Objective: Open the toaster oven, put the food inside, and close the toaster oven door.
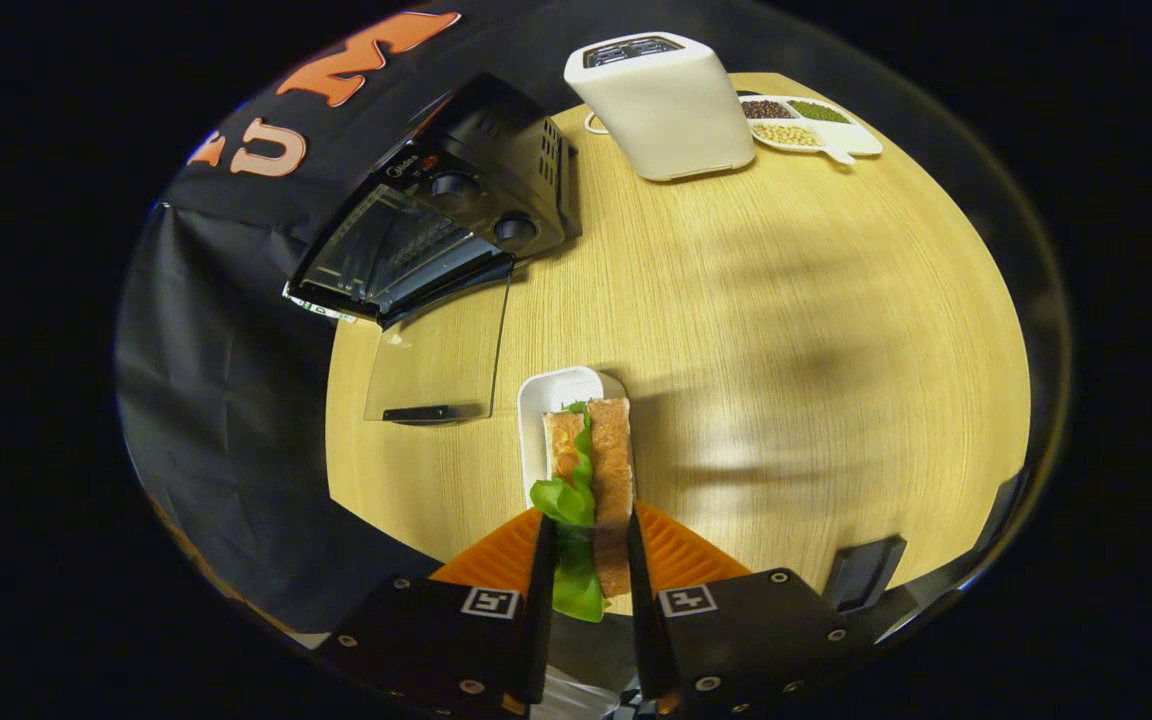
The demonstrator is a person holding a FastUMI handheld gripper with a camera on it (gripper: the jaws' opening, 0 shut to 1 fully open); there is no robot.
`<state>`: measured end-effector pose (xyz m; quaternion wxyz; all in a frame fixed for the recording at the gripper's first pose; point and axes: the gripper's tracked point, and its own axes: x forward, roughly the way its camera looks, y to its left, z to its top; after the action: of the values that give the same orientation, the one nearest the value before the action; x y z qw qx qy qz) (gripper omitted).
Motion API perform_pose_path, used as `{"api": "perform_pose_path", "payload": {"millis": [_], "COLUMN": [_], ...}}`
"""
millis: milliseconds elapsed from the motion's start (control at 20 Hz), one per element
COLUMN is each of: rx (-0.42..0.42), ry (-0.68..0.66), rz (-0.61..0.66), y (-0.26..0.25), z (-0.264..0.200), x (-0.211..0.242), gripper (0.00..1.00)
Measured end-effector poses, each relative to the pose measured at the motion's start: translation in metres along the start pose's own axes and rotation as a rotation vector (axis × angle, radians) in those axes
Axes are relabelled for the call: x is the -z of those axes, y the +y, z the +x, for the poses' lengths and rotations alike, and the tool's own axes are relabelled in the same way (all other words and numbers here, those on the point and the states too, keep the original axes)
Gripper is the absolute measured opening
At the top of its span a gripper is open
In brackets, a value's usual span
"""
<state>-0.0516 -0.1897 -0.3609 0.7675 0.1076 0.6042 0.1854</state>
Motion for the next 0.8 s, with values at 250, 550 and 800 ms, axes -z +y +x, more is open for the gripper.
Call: {"api": "perform_pose_path", "payload": {"millis": [250, 550, 800], "rx": [0.009, -0.054, -0.179], "ry": [-0.084, -0.199, -0.252], "rz": [-0.02, 0.006, 0.08], "y": [0.024, 0.072, 0.125], "z": [-0.032, -0.056, -0.047], "x": [-0.017, -0.047, -0.062], "gripper": [0.31, 0.31, 0.31]}}
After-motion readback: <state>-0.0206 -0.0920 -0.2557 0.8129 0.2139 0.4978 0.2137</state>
